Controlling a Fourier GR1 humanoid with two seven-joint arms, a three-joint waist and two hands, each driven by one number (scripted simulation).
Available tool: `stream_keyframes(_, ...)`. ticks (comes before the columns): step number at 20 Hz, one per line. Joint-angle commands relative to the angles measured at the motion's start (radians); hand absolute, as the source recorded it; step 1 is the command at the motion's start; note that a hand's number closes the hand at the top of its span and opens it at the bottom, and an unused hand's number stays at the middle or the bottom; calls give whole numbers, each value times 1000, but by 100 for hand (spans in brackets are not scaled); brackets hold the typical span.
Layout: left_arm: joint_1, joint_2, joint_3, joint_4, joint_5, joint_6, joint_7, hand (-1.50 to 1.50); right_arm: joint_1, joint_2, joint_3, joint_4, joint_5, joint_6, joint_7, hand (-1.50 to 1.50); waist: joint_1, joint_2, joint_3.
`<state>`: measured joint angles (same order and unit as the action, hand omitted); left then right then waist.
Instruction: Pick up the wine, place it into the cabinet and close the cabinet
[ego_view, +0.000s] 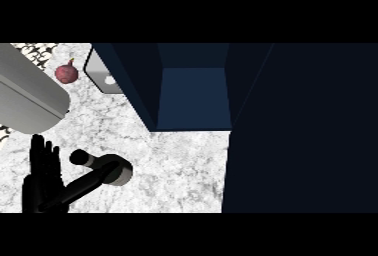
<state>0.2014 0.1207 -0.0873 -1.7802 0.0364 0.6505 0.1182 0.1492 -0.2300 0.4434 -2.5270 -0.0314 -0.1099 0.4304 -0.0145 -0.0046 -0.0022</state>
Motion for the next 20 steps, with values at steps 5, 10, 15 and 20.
stream_keyframes(5,-39,-31,86,212,132,-137,-200,-150,50,-41,-7,-260,-12,-10,104,-150,-4,1,0)
stream_keyframes(10,-16,-88,81,305,147,-164,-298,-150,105,-50,9,-242,-9,3,27,-150,-4,0,2)
stream_keyframes(15,-13,-119,24,397,166,-149,-416,-150,52,-47,-29,-242,-56,-8,83,-150,2,2,1)
stream_keyframes(20,-66,-120,113,546,206,-249,-498,-150,4,-46,-67,-226,-66,-19,97,-150,5,4,1)
